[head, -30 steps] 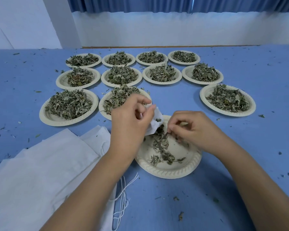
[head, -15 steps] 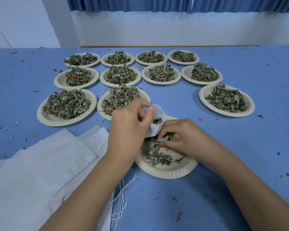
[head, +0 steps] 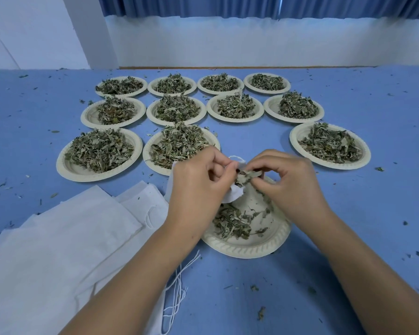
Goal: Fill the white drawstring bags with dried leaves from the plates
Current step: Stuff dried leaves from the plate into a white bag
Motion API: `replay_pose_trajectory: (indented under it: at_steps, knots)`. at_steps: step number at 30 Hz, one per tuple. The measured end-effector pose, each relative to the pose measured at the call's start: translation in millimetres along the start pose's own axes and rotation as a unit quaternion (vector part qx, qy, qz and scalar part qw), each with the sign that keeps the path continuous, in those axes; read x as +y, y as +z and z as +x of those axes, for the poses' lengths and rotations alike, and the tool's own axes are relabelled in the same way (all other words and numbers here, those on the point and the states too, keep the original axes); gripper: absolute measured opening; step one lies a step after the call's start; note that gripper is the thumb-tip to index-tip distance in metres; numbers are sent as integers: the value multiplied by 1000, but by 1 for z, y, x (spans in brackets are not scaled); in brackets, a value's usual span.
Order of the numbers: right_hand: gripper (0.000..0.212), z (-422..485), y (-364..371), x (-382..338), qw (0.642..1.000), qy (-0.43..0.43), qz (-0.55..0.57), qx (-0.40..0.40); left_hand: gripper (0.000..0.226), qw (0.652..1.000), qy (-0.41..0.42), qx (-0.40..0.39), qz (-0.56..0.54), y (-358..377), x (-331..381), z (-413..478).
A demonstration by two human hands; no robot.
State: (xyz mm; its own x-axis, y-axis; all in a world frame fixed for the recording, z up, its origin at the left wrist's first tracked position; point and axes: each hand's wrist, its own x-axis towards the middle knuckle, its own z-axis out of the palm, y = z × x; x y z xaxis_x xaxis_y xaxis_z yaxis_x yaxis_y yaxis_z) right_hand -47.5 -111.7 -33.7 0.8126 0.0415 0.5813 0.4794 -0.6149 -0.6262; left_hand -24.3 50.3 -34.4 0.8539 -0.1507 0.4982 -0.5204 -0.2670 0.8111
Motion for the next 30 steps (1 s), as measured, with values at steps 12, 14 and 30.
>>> replay_pose_trajectory:
  at_steps: [12, 14, 30]
  knots:
    - [12, -4, 11, -3, 997, -51, 50, -15, 8, 1000, -5, 2, -25, 3, 1, -3]
    - [15, -4, 12, -4, 997, -62, 19, -38, 8, 1000, -3, 5, -25, 3, 1, -3]
    - [35, -4, 5, -9, 996, -59, -50, -52, 10, 992, -38, 34, -114, 1, 2, -2]
